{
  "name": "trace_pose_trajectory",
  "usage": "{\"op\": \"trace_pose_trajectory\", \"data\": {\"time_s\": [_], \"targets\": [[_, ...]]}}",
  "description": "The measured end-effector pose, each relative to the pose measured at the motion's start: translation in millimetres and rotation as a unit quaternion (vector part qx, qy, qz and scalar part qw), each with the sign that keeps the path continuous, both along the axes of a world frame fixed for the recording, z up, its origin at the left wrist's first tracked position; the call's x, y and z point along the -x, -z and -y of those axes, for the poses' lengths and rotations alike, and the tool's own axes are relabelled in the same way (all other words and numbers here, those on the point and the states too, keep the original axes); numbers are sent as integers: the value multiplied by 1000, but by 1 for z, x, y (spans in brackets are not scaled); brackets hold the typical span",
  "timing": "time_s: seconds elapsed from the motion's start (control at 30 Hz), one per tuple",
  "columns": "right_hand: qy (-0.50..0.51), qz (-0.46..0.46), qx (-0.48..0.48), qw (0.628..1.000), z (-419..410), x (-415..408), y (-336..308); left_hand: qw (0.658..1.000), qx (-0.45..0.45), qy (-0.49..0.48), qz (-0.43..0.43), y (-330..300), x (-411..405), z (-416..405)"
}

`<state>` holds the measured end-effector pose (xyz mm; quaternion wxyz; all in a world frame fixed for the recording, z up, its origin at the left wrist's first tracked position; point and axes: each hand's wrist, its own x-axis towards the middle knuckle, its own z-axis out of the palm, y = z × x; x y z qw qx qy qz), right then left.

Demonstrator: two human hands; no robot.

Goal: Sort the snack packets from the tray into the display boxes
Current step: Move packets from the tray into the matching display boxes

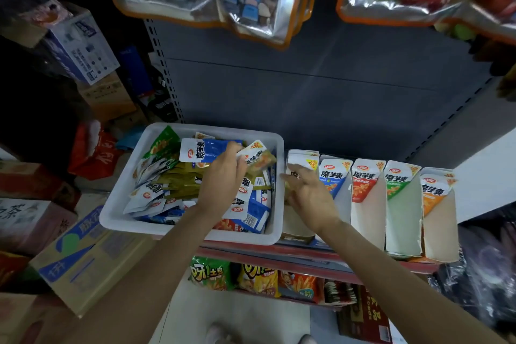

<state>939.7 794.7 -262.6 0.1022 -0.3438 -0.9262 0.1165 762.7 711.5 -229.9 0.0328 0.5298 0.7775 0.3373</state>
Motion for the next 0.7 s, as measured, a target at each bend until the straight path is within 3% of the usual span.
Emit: {"op": "trace_pose_trajectory", "data": {"time_s": [0.13,0.23,0.33,0.47,0.7], "targets": [[223,-106,58,967,-9,-19,4,994,-109,-4,8,-14,-12,-11],[259,-73,171,948,-20,-28,3,989,-146,17,35,-23,-25,-19],[256,-58,274,925,-28,-30,4,992,-100,50,50,-25,-40,-29],[262,-69,339,901,-35,-32,15,997,-27,69,27,-21,-54,-44],[238,-68,341,907,-30,-37,18,981,100,126,-113,-18,-65,-82]]}}
